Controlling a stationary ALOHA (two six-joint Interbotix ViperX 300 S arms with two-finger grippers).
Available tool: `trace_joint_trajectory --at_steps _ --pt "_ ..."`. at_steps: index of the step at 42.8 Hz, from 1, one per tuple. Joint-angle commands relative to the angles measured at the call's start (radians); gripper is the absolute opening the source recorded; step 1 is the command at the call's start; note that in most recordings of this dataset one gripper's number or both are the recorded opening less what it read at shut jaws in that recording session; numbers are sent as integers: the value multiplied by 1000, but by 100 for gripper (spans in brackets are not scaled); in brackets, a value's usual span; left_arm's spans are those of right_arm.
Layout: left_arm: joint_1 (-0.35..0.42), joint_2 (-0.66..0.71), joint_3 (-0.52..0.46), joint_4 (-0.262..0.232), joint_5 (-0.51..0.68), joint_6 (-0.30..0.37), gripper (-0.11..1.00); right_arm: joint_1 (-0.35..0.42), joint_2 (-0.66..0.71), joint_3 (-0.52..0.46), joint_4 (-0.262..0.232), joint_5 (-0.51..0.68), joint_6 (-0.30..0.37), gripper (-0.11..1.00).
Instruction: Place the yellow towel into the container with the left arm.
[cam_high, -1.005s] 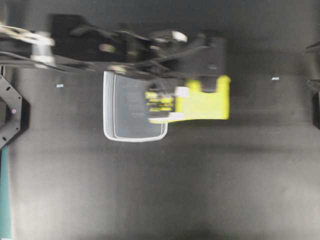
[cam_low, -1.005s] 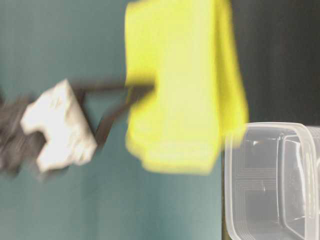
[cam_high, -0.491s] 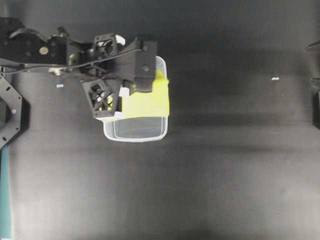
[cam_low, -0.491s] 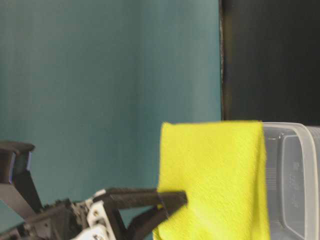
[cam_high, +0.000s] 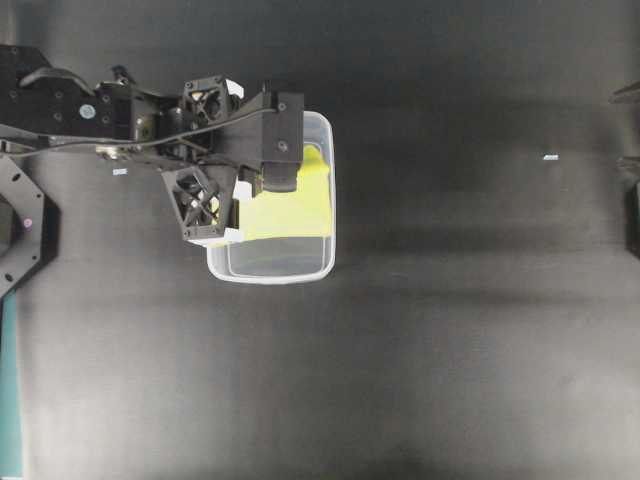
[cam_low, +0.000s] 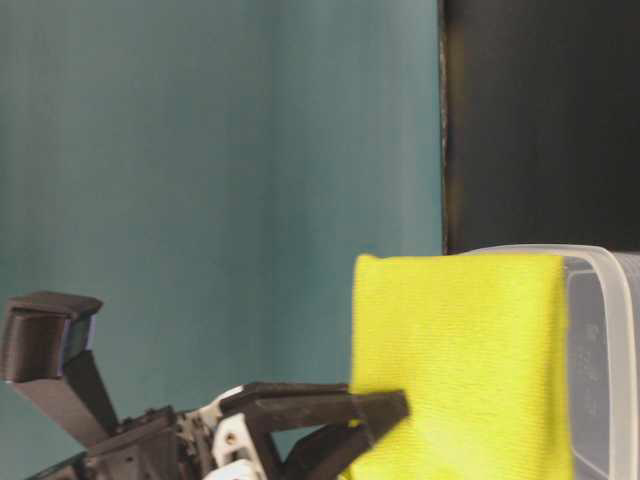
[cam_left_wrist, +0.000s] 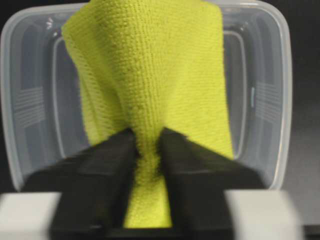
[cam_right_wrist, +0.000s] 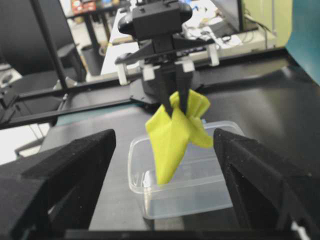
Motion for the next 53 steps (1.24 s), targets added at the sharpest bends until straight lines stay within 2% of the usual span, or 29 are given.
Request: trace_joint_trajectory --at_steps 1,8,10,13,21,32,43,53 --pt "2 3 6 5 -32 0 33 0 11 -8 5 -12 0 77" --pt "3 15 29 5 -80 0 77 -2 11 -6 5 -12 0 77" --pt "5 15 32 5 -81 3 85 0 11 -6 5 -12 0 77" --pt "6 14 34 3 -86 11 91 0 11 -6 5 -12 0 77" --pt "8 -54 20 3 -86 11 89 0 8 -6 5 -12 0 77" --pt "-20 -244 43 3 -92 -18 89 -2 6 -3 5 -12 -2 77" --pt "-23 -462 198 5 -250 -84 89 0 6 14 5 -12 -3 76" --pt "-23 -676 348 3 -341 -126 89 0 6 25 5 -12 -2 76"
